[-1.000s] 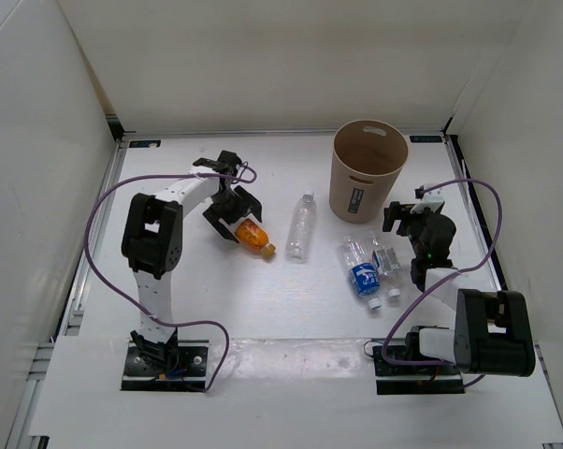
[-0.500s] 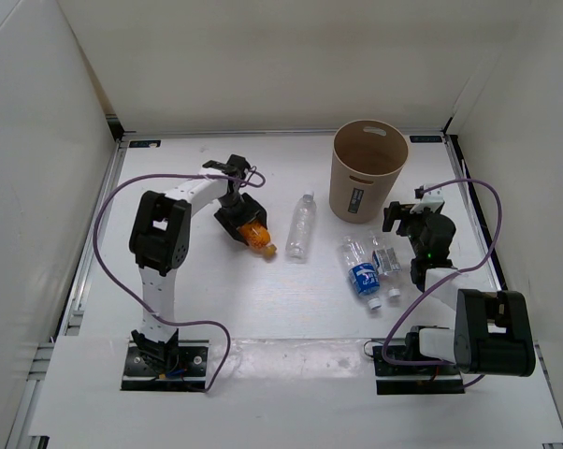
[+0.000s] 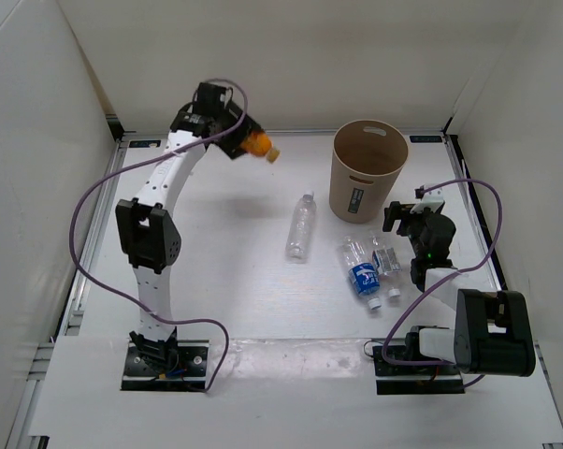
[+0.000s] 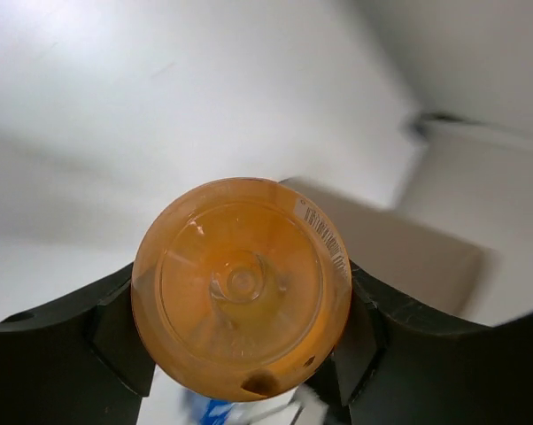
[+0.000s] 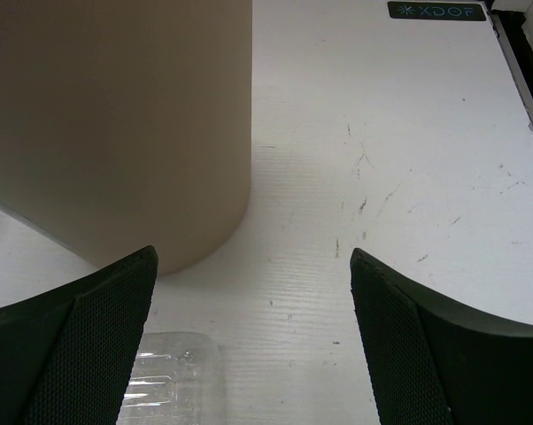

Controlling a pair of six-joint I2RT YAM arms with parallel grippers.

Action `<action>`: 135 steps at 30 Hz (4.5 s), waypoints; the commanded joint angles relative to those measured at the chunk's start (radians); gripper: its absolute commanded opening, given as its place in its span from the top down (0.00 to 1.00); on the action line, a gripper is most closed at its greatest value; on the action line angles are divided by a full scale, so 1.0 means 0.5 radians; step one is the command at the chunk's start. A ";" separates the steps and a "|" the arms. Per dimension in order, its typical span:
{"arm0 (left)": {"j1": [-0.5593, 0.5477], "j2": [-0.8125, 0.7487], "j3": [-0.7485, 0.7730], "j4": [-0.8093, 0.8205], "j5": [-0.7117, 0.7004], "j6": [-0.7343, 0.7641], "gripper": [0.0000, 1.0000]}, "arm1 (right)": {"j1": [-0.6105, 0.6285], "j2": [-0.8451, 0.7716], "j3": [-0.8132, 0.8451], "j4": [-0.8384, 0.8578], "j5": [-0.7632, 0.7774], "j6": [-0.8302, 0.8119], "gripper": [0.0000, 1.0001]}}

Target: Put the plastic bottles in the bin

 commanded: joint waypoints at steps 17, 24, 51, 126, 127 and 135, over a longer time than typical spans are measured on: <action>-0.435 0.218 0.830 1.309 0.406 0.082 0.58 | 0.007 -0.005 0.066 0.030 0.024 0.000 0.10; -0.631 0.285 0.848 1.033 0.286 0.337 0.55 | 0.004 -0.008 0.060 0.027 0.027 0.000 0.10; -0.702 0.316 0.845 0.940 0.326 0.494 0.12 | 0.007 -0.011 0.057 0.030 0.121 0.000 0.10; -0.675 0.141 -0.655 0.535 0.200 1.246 0.16 | 0.075 -0.023 0.039 0.054 0.226 0.058 0.10; -0.669 0.129 -0.664 0.539 0.197 1.255 0.18 | 0.075 -0.020 0.042 0.054 0.238 0.061 0.10; -0.531 -0.159 -0.551 0.483 0.093 1.292 0.29 | 0.096 -0.017 0.035 0.057 0.281 0.061 0.10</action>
